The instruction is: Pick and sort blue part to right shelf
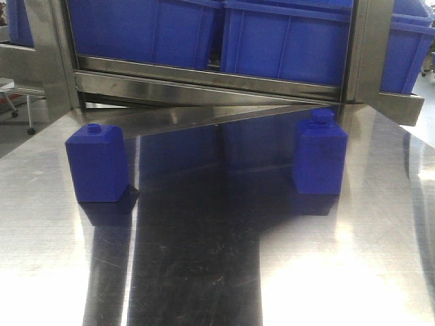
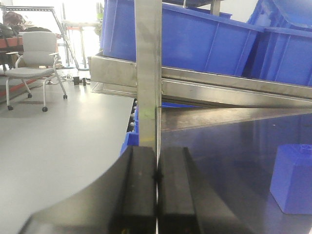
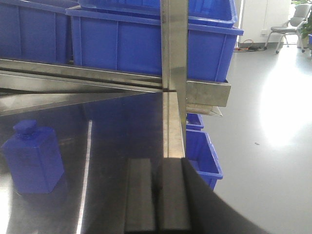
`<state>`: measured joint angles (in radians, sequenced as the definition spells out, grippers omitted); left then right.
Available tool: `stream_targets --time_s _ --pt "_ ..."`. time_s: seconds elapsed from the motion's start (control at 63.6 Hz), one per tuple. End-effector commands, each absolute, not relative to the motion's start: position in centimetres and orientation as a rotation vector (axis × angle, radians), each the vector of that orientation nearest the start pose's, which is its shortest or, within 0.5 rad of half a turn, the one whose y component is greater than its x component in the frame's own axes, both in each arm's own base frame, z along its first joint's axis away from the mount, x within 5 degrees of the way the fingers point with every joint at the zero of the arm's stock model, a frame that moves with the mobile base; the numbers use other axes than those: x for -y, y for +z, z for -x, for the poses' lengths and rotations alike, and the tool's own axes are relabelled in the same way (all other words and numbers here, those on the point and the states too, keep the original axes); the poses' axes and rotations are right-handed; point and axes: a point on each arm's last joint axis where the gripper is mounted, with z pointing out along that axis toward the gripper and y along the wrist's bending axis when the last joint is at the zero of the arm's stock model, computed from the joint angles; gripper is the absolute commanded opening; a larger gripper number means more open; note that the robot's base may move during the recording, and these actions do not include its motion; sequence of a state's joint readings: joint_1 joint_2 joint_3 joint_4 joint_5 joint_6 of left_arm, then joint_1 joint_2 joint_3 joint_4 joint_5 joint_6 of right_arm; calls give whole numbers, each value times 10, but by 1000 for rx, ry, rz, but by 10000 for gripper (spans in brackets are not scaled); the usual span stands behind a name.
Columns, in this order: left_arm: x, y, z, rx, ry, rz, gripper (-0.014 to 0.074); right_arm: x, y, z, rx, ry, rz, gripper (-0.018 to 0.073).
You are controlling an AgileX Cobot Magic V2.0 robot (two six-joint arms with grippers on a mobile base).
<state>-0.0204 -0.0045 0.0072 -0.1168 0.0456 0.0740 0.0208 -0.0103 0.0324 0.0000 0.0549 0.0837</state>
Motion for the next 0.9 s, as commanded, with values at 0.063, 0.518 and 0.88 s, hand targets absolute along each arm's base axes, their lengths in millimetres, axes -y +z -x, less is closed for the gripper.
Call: stream_targets --time_s 0.063,0.518,0.88 --pt "1 207 -55 -1451 -56 26 136 -1 214 -54 -1437 74 -42 55" --pt "1 207 -55 -1451 -56 26 136 -1 214 -54 -1437 74 -42 55" --pt "1 207 -55 -1451 -56 26 136 -1 214 -54 -1435 79 -45 55"
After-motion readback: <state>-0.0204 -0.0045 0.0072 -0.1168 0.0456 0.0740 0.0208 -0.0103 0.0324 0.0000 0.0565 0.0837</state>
